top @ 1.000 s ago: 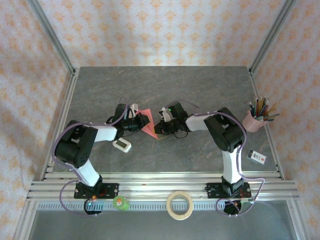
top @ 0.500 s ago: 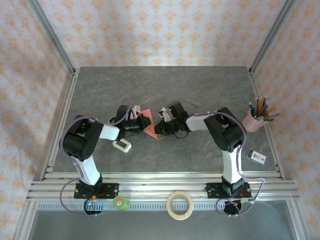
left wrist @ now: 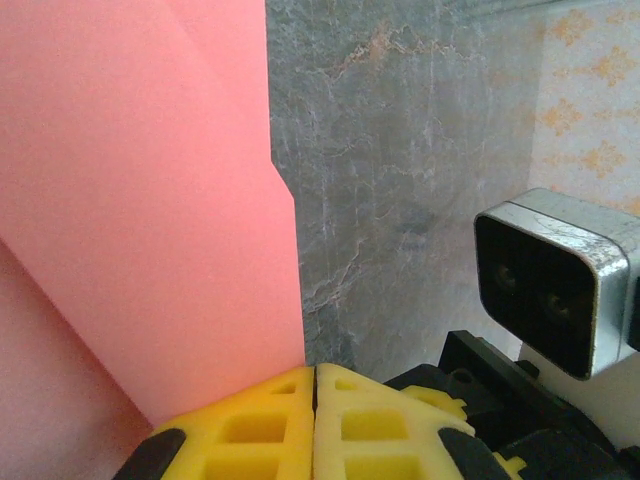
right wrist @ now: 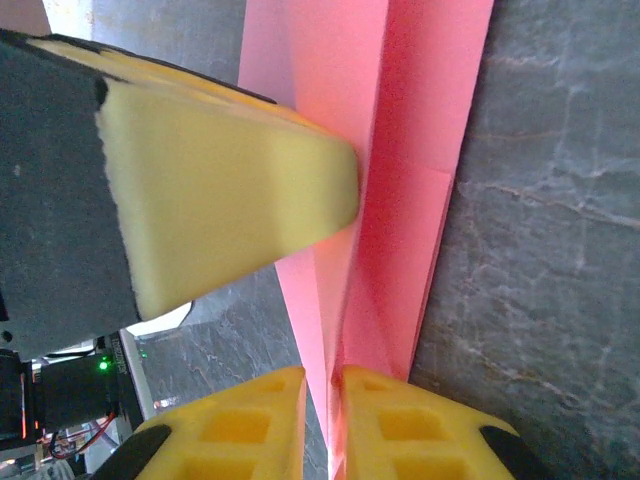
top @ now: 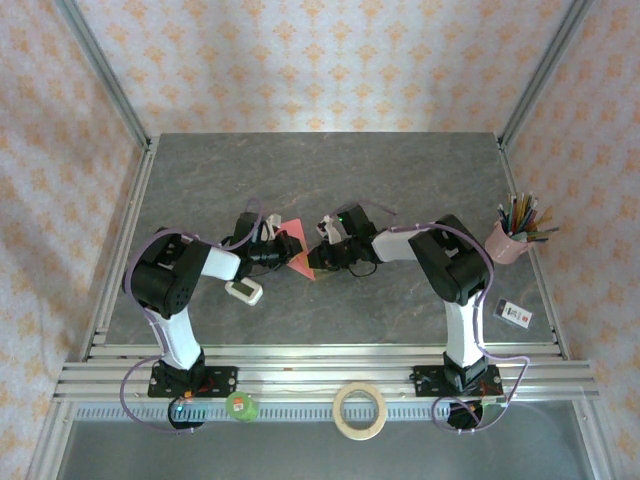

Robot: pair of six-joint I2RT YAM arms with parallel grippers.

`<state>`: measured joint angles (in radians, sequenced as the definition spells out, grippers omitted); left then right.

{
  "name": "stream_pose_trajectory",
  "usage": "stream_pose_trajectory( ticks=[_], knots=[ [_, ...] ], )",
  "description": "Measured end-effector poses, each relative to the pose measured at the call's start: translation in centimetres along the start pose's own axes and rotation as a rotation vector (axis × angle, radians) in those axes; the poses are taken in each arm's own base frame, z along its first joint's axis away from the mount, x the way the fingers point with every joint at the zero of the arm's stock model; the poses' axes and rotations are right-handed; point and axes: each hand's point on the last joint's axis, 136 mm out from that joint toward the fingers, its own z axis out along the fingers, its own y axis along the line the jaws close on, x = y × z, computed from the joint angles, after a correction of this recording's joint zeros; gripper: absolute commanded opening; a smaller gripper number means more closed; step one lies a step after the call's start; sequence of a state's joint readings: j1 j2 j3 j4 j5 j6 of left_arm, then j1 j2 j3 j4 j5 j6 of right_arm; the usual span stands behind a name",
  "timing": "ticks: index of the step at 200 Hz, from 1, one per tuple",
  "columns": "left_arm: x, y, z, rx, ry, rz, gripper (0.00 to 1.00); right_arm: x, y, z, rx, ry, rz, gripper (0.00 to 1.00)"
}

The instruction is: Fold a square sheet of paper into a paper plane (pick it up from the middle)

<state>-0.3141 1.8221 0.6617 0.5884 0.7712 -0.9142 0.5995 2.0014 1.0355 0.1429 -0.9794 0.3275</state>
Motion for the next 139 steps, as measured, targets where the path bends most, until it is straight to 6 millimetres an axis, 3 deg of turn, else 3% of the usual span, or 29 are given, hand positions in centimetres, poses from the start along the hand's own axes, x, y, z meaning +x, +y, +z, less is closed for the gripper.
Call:
stream_pose_trajectory(
  ticks=[100, 139],
  knots=[
    [-0.2, -0.5, 0.1, 0.011, 0.002, 0.005, 0.08, 1.1, -0.6, -0.4, 0.034, 0.015, 0.013, 0.11],
    [-0.2, -0.5, 0.1, 0.013, 0.004, 0.005, 0.13, 1.1, -0.7, -0.4, 0.034, 0.006, 0.007, 0.08]
  ],
)
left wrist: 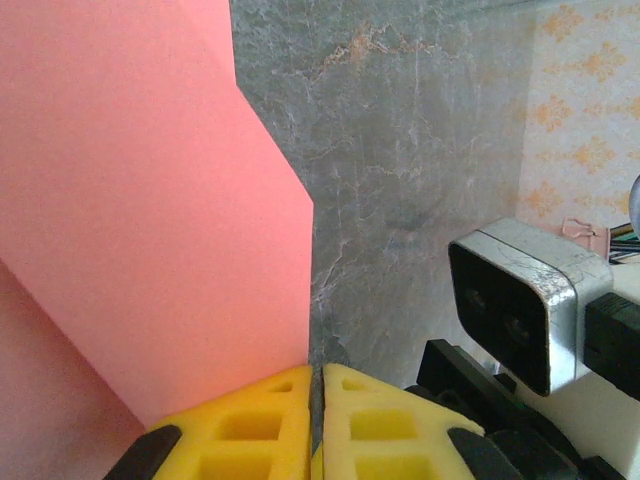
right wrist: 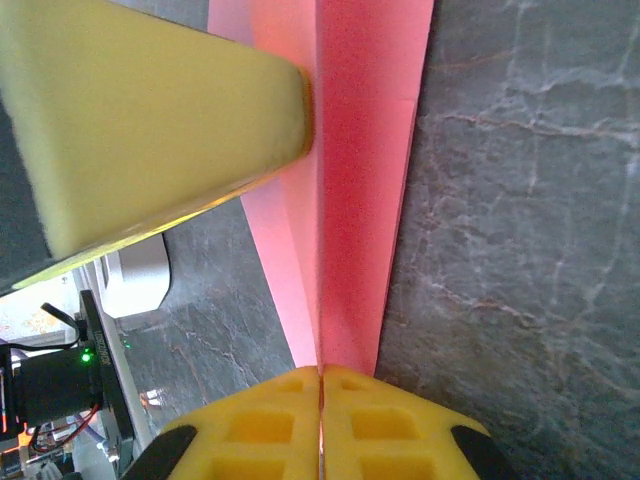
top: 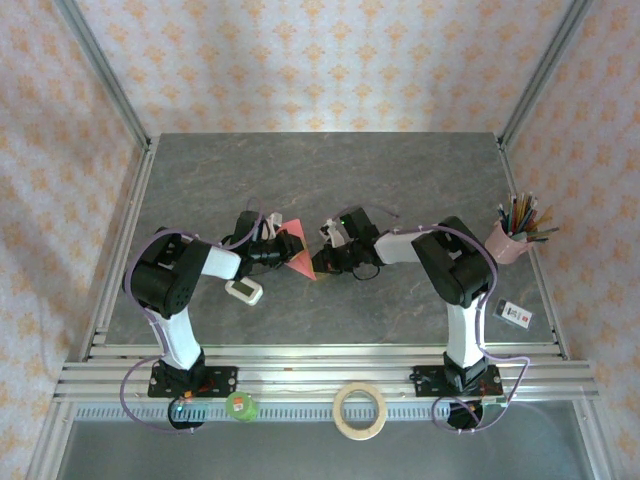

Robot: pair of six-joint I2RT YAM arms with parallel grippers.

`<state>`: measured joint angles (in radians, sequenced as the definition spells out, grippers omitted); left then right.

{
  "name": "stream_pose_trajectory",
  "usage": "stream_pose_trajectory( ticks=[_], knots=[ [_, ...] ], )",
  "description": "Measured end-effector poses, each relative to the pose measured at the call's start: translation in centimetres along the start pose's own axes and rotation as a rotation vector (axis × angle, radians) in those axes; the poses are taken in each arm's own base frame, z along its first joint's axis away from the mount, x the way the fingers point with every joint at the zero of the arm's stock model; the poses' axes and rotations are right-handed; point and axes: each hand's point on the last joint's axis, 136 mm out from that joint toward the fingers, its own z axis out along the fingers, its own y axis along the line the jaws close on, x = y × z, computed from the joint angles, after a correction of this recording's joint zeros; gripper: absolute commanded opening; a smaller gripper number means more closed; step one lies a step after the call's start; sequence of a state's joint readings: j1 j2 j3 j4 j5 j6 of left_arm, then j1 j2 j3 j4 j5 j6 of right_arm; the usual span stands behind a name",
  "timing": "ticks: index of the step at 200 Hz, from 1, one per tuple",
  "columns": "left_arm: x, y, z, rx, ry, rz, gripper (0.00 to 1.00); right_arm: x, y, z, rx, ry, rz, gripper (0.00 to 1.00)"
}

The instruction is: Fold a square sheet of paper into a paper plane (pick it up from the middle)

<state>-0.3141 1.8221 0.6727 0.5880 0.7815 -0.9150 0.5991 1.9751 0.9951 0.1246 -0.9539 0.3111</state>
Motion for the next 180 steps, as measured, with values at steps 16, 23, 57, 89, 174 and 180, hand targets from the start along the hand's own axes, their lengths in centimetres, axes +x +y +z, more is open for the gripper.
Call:
stream_pose_trajectory(
  ticks=[16, 23, 57, 89, 174, 180],
  knots=[
    [-0.1, -0.2, -0.1, 0.005, -0.003, 0.004, 0.15, 0.0, 0.0, 0.0, -0.002, -0.003, -0.001, 0.08],
    [-0.2, -0.5, -0.2, 0.01, -0.007, 0.009, 0.16, 0.0, 0.0, 0.0, -0.004, -0.005, -0.002, 0.08],
    [-1.1, -2.2, -1.7, 0.049, -0.05, 0.043, 0.16, 0.0, -0.1, 0.0, -0.013, -0.011, -0.001, 0.08],
    [-0.8, -1.5, -2.4, 0.043, -0.06, 0.038, 0.11, 0.0, -0.1, -0.1, -0.019, -0.014, 0.001, 0.08],
    [0.0, 0.1, -1.7, 0.026, -0.032, 0.025, 0.09, 0.0, 0.0, -0.1, -0.023, -0.016, 0.009, 0.08],
    [0.0, 0.1, -1.5, 0.026, -0.029, 0.025, 0.09, 0.0, 0.0, -0.1, -0.023, -0.016, 0.009, 0.08]
  ],
)
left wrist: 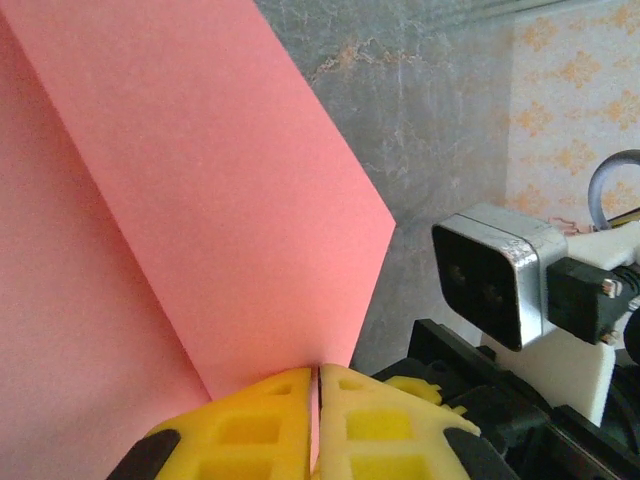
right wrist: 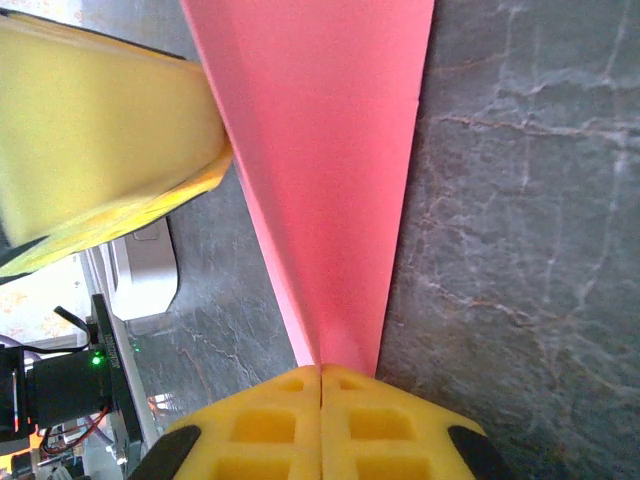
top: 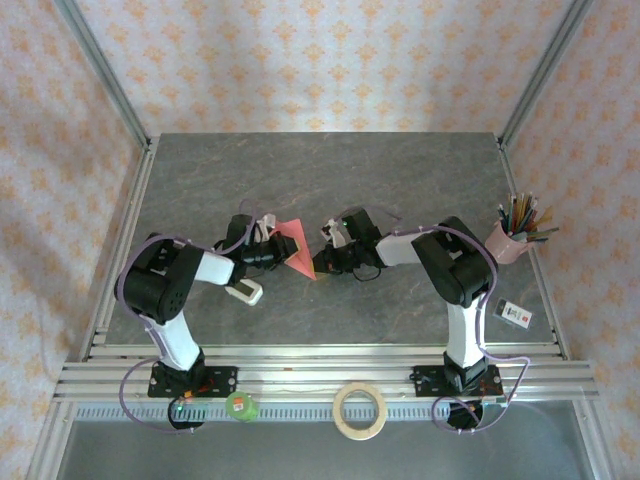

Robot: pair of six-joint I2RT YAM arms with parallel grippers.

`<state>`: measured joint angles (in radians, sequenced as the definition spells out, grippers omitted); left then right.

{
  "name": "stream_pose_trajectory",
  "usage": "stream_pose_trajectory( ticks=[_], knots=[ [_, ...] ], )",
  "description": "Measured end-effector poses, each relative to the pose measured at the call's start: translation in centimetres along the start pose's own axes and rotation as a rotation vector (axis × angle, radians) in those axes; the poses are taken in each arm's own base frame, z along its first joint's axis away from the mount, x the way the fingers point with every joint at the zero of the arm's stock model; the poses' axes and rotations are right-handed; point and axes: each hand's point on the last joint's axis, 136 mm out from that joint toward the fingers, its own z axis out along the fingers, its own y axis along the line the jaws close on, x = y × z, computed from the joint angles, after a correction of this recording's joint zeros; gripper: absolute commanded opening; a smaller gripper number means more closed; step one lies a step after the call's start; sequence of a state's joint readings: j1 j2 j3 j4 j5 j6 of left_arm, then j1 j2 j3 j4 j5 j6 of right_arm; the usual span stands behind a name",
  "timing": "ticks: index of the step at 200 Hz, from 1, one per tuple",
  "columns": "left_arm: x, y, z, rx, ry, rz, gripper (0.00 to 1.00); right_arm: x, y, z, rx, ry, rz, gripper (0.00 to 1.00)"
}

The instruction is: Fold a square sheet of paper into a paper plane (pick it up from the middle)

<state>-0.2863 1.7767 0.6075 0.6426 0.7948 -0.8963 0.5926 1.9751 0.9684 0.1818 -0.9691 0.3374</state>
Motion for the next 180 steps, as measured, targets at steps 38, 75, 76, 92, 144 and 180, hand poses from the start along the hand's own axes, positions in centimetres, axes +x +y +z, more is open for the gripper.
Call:
stream_pose_trajectory(
  ticks=[38, 75, 76, 92, 144, 180],
  knots=[
    [-0.5, -0.5, 0.9, 0.007, 0.008, 0.013, 0.08, 0.0, 0.0, 0.0, 0.0, 0.0, 0.003, 0.08],
    [-0.6, -0.2, 1.2, -0.001, 0.012, 0.009, 0.06, 0.0, 0.0, 0.0, 0.0, 0.0, 0.003, 0.1],
    [-0.6, -0.2, 1.2, -0.002, 0.012, 0.009, 0.06, 0.0, 0.0, 0.0, 0.0, 0.0, 0.003, 0.1],
    [-0.5, 0.1, 1.3, -0.01, 0.018, 0.001, 0.06, 0.0, 0.0, 0.0, -0.001, 0.0, 0.003, 0.12],
    [-0.6, 0.1, 1.4, -0.014, 0.02, -0.001, 0.06, -0.1, 0.3, -0.2, -0.001, -0.002, 0.003, 0.15],
    [-0.8, -0.1, 1.5, -0.009, 0.017, 0.003, 0.06, 0.1, 0.3, -0.4, 0.004, 0.005, 0.012, 0.16]
  ],
)
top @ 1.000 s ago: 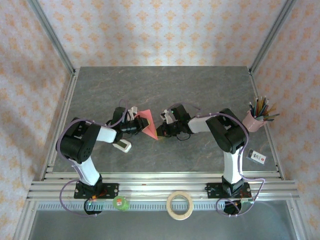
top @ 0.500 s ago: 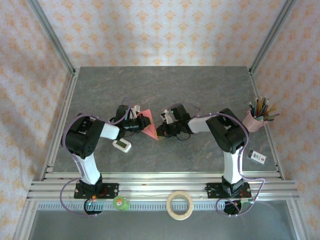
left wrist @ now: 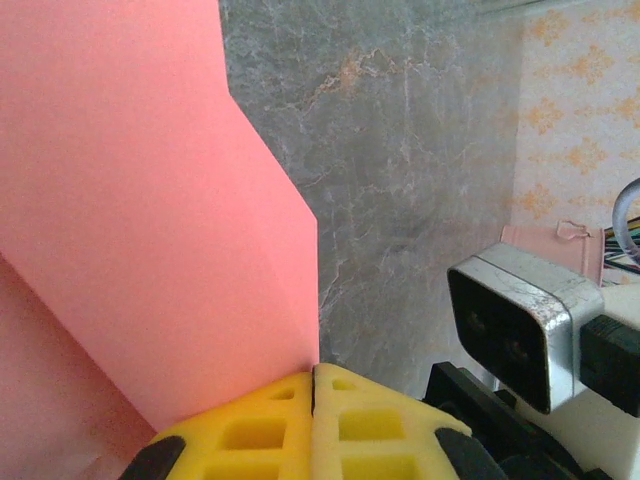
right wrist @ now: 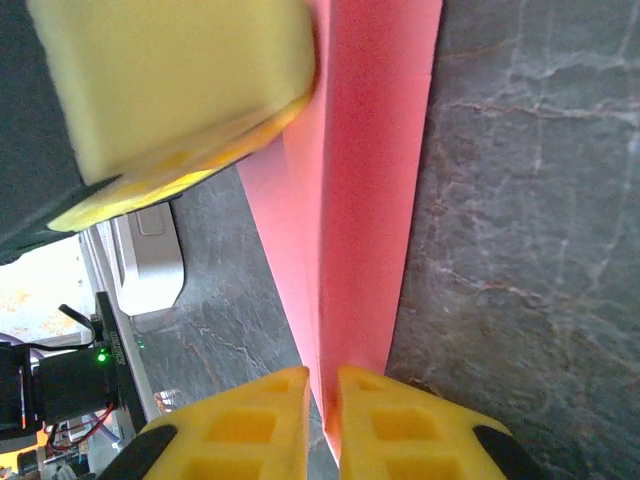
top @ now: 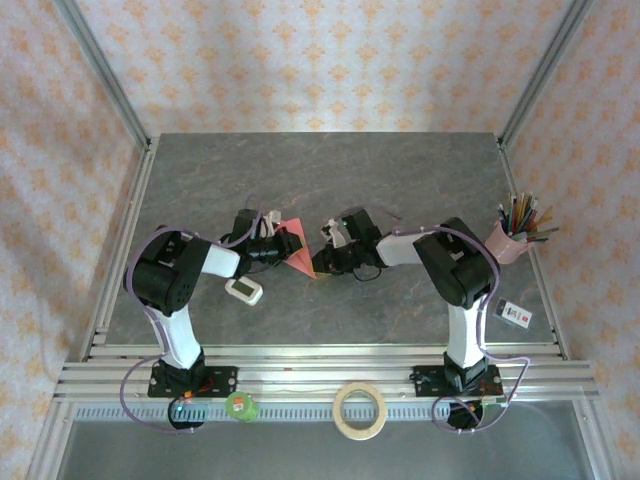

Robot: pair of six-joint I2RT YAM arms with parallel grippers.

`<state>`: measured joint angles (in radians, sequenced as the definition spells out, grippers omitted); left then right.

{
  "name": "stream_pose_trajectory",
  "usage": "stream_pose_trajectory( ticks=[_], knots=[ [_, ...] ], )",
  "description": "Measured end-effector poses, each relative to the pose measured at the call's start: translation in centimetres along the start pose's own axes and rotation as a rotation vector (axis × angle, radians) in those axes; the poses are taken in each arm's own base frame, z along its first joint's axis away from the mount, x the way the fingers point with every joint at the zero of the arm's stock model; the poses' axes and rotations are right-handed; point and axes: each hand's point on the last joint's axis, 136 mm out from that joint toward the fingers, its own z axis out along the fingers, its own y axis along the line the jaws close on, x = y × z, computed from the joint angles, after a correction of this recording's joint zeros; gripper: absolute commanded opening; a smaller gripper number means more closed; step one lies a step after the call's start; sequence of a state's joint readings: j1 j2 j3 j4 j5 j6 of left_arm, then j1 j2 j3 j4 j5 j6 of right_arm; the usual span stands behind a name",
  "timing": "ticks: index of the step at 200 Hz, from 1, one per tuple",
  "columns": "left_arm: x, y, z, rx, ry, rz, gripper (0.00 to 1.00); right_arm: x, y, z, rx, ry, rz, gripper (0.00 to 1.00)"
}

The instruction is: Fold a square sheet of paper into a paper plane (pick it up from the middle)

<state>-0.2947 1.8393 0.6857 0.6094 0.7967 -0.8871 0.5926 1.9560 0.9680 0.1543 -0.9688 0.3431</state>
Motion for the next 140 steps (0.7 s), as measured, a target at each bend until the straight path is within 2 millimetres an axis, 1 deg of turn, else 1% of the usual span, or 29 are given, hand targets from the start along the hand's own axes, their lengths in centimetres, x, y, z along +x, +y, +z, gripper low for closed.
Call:
stream_pose_trajectory(
  ticks=[28, 48, 88, 140],
  knots=[
    [-0.03, -0.03, 0.01, 0.001, 0.0, 0.007, 0.06, 0.71, -0.13, -0.27, 0.012, 0.019, 0.017, 0.16],
    [-0.02, -0.02, 0.01, 0.0, 0.0, 0.007, 0.06, 0.95, -0.24, -0.31, 0.015, 0.025, 0.021, 0.13],
    [0.03, 0.02, 0.02, -0.001, 0.002, 0.005, 0.06, 1.01, -0.44, -0.32, 0.026, 0.025, 0.023, 0.1],
    [0.5, 0.2, 0.54, -0.008, 0.02, 0.003, 0.06, 0.96, -0.77, -0.33, 0.044, 0.02, 0.028, 0.09]
  ],
)
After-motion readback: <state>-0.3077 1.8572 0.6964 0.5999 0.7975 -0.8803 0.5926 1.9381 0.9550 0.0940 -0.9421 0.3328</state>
